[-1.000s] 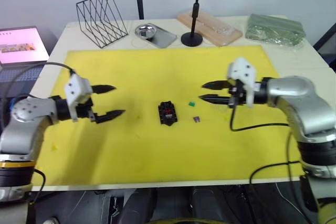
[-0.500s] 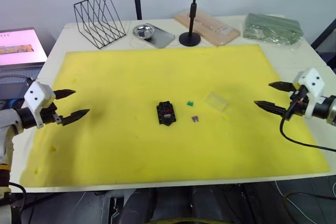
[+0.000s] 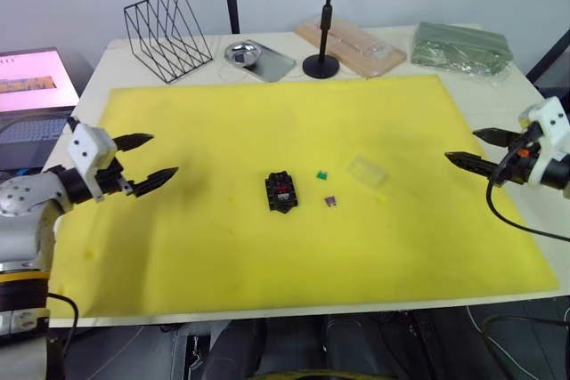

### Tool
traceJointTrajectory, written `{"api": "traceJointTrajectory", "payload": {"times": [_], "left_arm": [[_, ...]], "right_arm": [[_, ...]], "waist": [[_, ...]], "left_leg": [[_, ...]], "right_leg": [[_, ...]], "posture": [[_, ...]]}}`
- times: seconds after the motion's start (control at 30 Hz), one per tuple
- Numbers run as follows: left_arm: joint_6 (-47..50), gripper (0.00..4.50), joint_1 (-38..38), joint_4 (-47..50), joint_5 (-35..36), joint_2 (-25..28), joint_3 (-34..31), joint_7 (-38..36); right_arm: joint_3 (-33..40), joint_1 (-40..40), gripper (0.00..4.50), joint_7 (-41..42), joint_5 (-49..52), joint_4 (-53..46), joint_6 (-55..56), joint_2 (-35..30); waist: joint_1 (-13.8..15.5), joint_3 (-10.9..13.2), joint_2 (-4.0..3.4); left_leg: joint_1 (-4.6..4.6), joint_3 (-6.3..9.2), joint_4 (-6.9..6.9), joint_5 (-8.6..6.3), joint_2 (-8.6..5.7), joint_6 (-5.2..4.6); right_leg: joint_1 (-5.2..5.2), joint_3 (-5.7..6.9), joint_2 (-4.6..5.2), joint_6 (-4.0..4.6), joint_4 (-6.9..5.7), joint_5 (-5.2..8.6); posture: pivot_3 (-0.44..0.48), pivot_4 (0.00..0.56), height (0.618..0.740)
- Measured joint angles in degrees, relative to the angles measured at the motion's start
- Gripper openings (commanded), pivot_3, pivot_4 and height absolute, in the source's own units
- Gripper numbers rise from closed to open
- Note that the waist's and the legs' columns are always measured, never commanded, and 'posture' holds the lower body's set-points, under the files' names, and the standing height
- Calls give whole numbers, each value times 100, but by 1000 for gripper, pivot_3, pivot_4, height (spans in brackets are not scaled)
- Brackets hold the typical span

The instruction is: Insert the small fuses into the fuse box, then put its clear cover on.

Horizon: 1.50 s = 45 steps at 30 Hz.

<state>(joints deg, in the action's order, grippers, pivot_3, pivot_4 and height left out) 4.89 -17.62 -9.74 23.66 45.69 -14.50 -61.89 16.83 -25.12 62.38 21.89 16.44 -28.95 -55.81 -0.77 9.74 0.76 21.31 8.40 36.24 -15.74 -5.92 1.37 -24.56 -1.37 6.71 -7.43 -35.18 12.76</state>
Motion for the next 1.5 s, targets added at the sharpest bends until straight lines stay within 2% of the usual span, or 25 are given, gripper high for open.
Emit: {"api": "traceJointTrajectory", "payload": {"times": [0.1,0.23,0.33,0.5,0.63,0.83,1.03,1.33,1.5], "left_arm": [[370,4500,-14,454,222,42,2,-70],[1050,4500,36,987,560,359,42,-480],[1230,4500,34,1459,783,383,169,-759],[1235,4500,209,2010,894,315,365,-923],[1077,4500,659,2806,959,-53,646,-935],[771,4500,826,2904,943,-129,705,-1012],[518,4500,724,2813,774,-488,931,-797],[47,4500,667,2796,466,-795,1371,-771],[-174,4500,549,2623,181,-1172,1770,-644]], "right_arm": [[-112,-131,4487,48,259,-322,-571,22],[-229,-205,4487,-5,570,-710,-1205,108],[-331,-229,4487,-28,780,-1050,-1606,118],[-401,-343,4487,-175,1231,-1551,-2446,128],[-372,-419,4487,-367,1942,-2130,-3506,214],[-18,-588,4487,-1025,3045,-2807,-4944,720],[44,-448,4487,-1623,3751,-3379,-5701,1140],[217,-199,4487,-2116,4099,-3139,-6136,1283],[467,-56,4487,-2219,4000,-2372,-6049,1228]], "waist": [[-11,-1,-2],[-8,0,-1],[11,-1,-2],[3,-1,-3],[5,-1,-1],[33,-1,-1],[110,-2,-1],[152,-3,0],[151,-4,0]], "left_leg": [[0,-2,-3,-1,0,-2],[1,-5,0,-2,1,-3],[2,-6,2,-2,0,-3],[1,-7,-2,-2,2,-4],[2,-11,0,-4,5,-8],[2,-11,3,-5,5,-8],[3,-13,6,-5,4,-9],[3,-14,10,-4,4,-9],[2,-16,19,-4,3,-10]], "right_leg": [[-2,-1,0,0,2,0],[-3,-2,0,0,1,0],[-1,-2,1,0,1,0],[-2,-5,0,0,3,0],[-2,-8,0,0,7,0],[0,-7,-1,4,8,-2],[0,-6,-1,2,8,-4],[2,-5,-1,3,8,-6],[6,-6,-4,2,7,-11]], "posture": [[0,150,740],[0,150,740],[0,150,740],[0,150,740],[0,150,740],[0,150,740],[0,150,740],[0,150,740],[0,150,740]]}}
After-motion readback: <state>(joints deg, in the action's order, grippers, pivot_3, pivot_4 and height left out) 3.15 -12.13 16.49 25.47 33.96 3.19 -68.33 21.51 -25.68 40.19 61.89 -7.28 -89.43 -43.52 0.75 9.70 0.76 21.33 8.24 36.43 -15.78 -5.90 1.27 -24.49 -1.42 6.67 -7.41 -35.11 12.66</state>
